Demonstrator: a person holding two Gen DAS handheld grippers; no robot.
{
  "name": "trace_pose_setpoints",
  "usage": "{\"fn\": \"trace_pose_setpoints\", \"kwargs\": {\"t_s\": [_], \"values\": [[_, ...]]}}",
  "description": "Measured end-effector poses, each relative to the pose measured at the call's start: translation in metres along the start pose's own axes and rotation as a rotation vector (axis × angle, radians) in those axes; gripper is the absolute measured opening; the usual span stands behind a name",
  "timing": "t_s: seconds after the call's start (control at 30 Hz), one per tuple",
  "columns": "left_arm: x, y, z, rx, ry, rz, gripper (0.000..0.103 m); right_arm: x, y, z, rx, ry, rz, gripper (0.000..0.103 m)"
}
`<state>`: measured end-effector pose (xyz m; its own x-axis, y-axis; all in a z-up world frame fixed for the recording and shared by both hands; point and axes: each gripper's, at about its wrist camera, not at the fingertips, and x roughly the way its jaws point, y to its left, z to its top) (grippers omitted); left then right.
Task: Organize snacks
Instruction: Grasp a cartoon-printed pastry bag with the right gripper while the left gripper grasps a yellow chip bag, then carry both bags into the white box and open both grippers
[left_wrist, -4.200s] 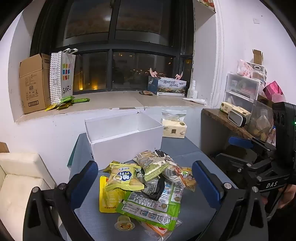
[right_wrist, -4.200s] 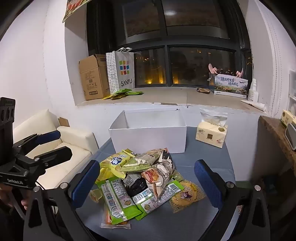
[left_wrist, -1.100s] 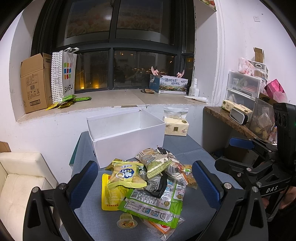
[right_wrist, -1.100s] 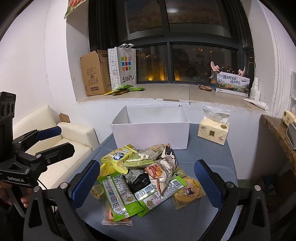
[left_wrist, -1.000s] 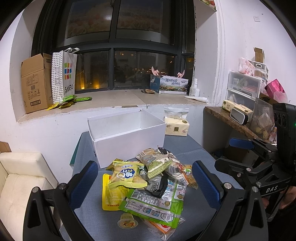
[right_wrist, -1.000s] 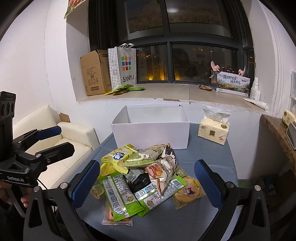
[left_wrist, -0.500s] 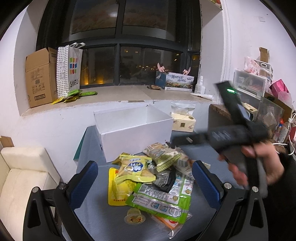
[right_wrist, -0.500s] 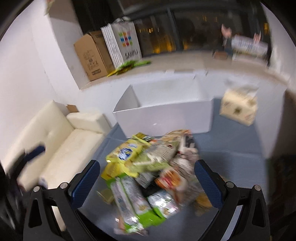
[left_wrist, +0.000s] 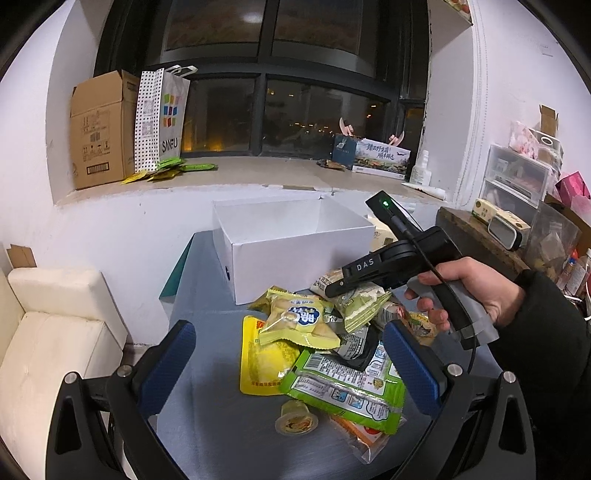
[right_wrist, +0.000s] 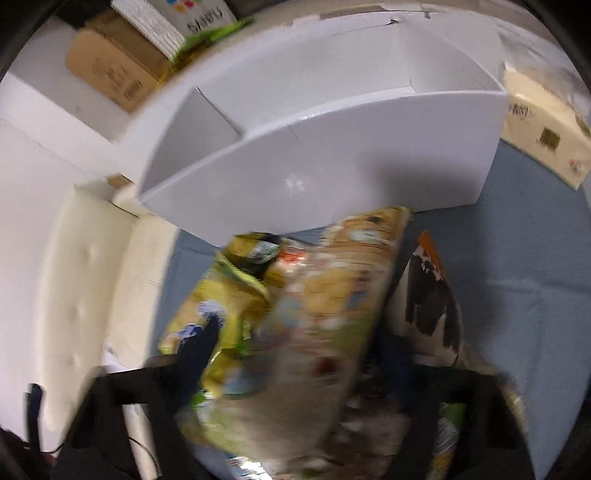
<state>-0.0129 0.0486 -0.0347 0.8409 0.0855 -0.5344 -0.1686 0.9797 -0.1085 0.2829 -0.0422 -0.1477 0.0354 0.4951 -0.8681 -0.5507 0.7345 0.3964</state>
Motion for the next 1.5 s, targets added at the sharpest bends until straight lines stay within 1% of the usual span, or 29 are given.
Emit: {"fn": "trace_pose_setpoints", "kwargs": {"t_s": [0.07, 0.13, 0.17, 0.2, 0.27, 0.33, 0.43, 0.57, 0.63, 0.7, 0.73, 0.83, 0.9, 0.93, 0.97, 1.0, 1.03, 1.07, 1.1, 1.13, 1.23, 1.3, 1.4, 1.43, 1.5], "values": [[0.003, 0.000, -0.001, 0.005, 0.005, 0.004, 0.103, 0.005, -0.003, 0.000, 0.003, 0.011, 0.013, 0.054], [0.006, 0.000, -0.001, 0.003, 0.013, 0.004, 0.103, 0.002, -0.004, -0.001, -0.005, 0.010, 0.007, 0.045], [0.009, 0.000, -0.002, 0.001, 0.019, -0.001, 0.103, -0.002, -0.006, -0.003, 0.000, 0.003, 0.016, 0.042], [0.011, 0.000, -0.003, 0.000, 0.021, -0.003, 0.103, -0.009, -0.007, -0.004, 0.003, -0.012, 0.044, 0.037], [0.020, -0.002, -0.004, 0.007, 0.042, -0.011, 0.103, -0.027, -0.009, -0.009, 0.011, -0.041, 0.092, 0.033], [0.029, -0.003, -0.004, 0.022, 0.053, -0.022, 0.103, -0.045, -0.009, -0.016, 0.015, -0.086, 0.135, 0.032], [0.052, -0.006, -0.001, 0.040, 0.094, -0.040, 0.103, -0.074, -0.010, -0.028, 0.016, -0.163, 0.193, 0.032], [0.099, -0.002, 0.004, 0.038, 0.184, -0.089, 0.103, -0.119, -0.011, -0.053, 0.005, -0.289, 0.262, 0.032], [0.129, -0.002, 0.006, 0.048, 0.248, -0.103, 0.103, -0.138, -0.014, -0.068, -0.002, -0.344, 0.268, 0.032], [0.152, -0.003, 0.007, 0.058, 0.291, -0.116, 0.103, -0.157, -0.019, -0.084, 0.002, -0.392, 0.274, 0.032], [0.169, -0.003, 0.007, 0.057, 0.324, -0.120, 0.103, -0.162, -0.022, -0.092, 0.008, -0.411, 0.282, 0.032], [0.197, 0.001, 0.006, 0.027, 0.388, -0.140, 0.102, -0.174, -0.031, -0.112, 0.034, -0.458, 0.293, 0.032], [0.211, 0.006, 0.004, -0.014, 0.409, -0.166, 0.099, -0.181, -0.043, -0.124, 0.049, -0.472, 0.296, 0.032], [0.215, 0.007, 0.003, -0.034, 0.417, -0.184, 0.080, -0.183, -0.047, -0.129, 0.056, -0.476, 0.297, 0.032], [0.217, 0.008, 0.001, -0.043, 0.420, -0.186, 0.071, -0.183, -0.051, -0.133, 0.062, -0.477, 0.300, 0.032], [0.217, 0.009, 0.000, -0.057, 0.413, -0.199, 0.069, -0.183, -0.053, -0.136, 0.069, -0.477, 0.302, 0.032], [0.216, 0.010, -0.001, -0.061, 0.407, -0.214, 0.060, -0.183, -0.056, -0.137, 0.076, -0.476, 0.304, 0.032], [0.212, 0.009, 0.000, -0.059, 0.385, -0.224, 0.059, -0.180, -0.060, -0.139, 0.081, -0.473, 0.306, 0.032], [0.204, 0.008, 0.001, -0.044, 0.344, -0.203, 0.058, -0.178, -0.062, -0.140, 0.087, -0.471, 0.306, 0.032], [0.198, 0.007, 0.001, -0.033, 0.323, -0.191, 0.057, -0.176, -0.064, -0.141, 0.090, -0.470, 0.305, 0.032], [0.169, 0.003, 0.006, -0.001, 0.232, -0.189, 0.054, -0.172, -0.066, -0.143, 0.088, -0.472, 0.296, 0.032], [0.152, -0.001, 0.012, 0.027, 0.174, -0.171, 0.054, -0.169, -0.066, -0.144, 0.085, -0.474, 0.292, 0.032], [0.135, 0.001, 0.028, 0.032, 0.109, -0.169, 0.054, -0.166, -0.064, -0.141, 0.080, -0.486, 0.274, 0.032], [0.130, 0.006, 0.038, 0.033, 0.082, -0.164, 0.054, -0.164, -0.063, -0.138, 0.076, -0.488, 0.271, 0.032], [0.131, 0.008, 0.053, 0.032, 0.056, -0.153, 0.054, -0.164, -0.060, -0.126, 0.061, -0.491, 0.258, 0.032]]}}
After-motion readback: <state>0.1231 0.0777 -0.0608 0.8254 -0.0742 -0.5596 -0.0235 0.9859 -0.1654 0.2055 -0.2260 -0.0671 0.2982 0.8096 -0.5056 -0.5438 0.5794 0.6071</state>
